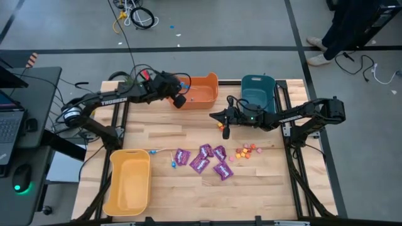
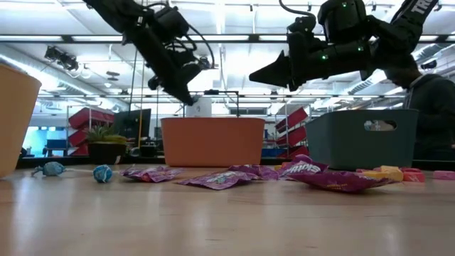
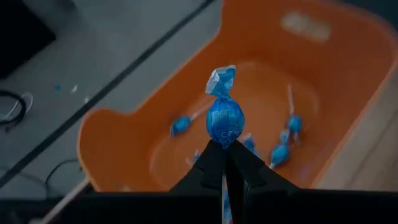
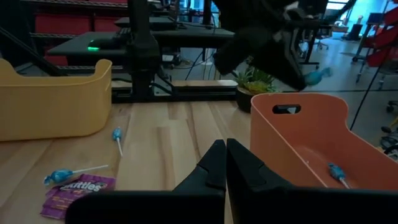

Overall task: Sort candy
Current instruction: Put the blue candy into the orange bin

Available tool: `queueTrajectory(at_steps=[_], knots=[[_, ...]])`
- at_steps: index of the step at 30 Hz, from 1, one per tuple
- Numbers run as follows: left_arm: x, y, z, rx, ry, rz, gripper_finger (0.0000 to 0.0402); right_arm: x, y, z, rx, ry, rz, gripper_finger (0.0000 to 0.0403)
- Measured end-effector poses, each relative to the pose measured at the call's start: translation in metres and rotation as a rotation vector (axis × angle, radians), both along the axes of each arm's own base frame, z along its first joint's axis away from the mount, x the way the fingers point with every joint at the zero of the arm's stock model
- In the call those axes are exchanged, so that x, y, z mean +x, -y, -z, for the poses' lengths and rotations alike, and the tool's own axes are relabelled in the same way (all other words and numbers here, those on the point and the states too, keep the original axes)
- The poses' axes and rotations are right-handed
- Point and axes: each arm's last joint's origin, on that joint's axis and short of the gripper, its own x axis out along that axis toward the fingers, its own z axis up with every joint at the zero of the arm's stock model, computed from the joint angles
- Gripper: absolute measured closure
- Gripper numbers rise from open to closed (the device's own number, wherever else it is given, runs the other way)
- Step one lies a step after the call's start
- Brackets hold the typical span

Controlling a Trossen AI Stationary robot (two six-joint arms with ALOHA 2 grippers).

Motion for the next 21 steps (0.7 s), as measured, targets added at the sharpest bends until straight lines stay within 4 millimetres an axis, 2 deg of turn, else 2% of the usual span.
queueTrajectory(at_steps=[12,21], knots=[[0.008,-0.005,0.025,-0.053,-0.096,-0.026,0.0399,0.0,0.0,0.0,0.001,0.001,0.0,0.0402],[0.008,-0.005,0.025,-0.048,-0.094,-0.032,0.0386,0.0,0.0,0.0,0.0,0.0,0.0,0.0401]])
